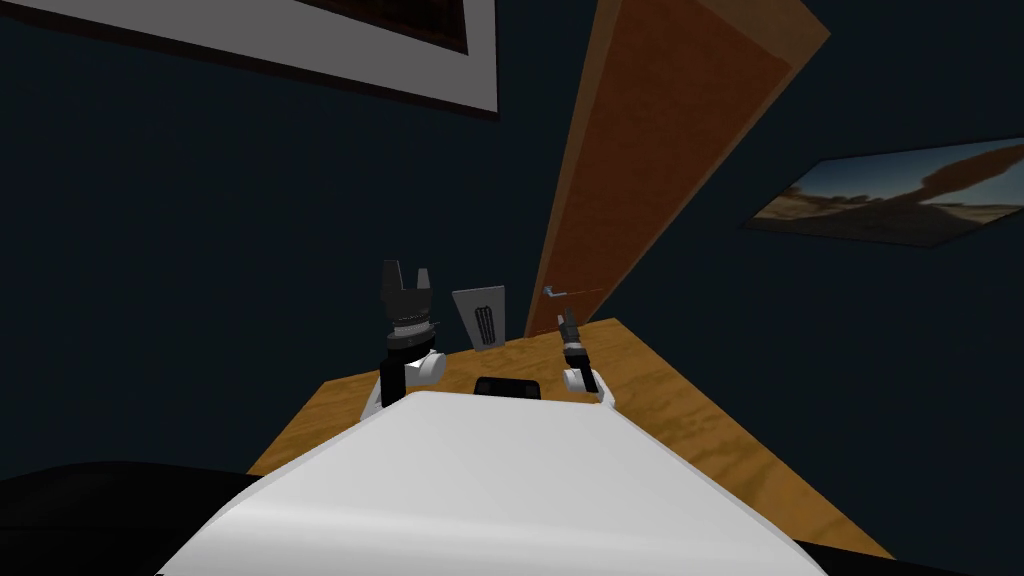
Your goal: Pull the door open
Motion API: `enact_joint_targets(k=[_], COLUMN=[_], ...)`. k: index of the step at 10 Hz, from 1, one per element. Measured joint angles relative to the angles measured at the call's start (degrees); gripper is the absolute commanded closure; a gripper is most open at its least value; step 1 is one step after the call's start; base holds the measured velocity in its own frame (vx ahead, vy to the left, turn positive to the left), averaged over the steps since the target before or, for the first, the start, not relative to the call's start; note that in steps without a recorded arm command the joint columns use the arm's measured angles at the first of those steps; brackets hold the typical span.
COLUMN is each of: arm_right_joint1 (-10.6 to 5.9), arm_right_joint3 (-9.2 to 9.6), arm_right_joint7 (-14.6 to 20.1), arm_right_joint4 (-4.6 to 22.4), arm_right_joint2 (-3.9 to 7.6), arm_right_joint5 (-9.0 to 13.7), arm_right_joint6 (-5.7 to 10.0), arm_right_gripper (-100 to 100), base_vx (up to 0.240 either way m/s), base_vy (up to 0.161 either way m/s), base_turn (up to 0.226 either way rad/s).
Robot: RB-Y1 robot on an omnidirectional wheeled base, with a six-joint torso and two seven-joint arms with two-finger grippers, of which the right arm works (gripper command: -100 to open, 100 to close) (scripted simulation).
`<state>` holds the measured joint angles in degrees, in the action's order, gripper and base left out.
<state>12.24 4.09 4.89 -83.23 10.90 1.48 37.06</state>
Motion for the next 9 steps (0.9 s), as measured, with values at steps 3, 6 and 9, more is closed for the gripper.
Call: enact_joint_targets(k=[3, 6, 9], arm_right_joint1=[-1.27, -2.79, -4.55], arm_right_joint3=[0.35, 0.70, 1.02], arm_right_joint7=[1.20, 2.01, 3.05], arm_right_joint4=[4.06, 9.19, 13.99], arm_right_joint2=[1.04, 1.54, 2.38], arm_right_joint5=[0.56, 0.91, 1.43], arm_right_joint6=[1.31, 3.15, 4.47], arm_right_gripper=[-100, -100, -100], base_vx=[0.037, 0.035, 0.030], base_vy=[-0.052, -0.058, -0.057], base_turn=[0.074, 0.086, 0.066])
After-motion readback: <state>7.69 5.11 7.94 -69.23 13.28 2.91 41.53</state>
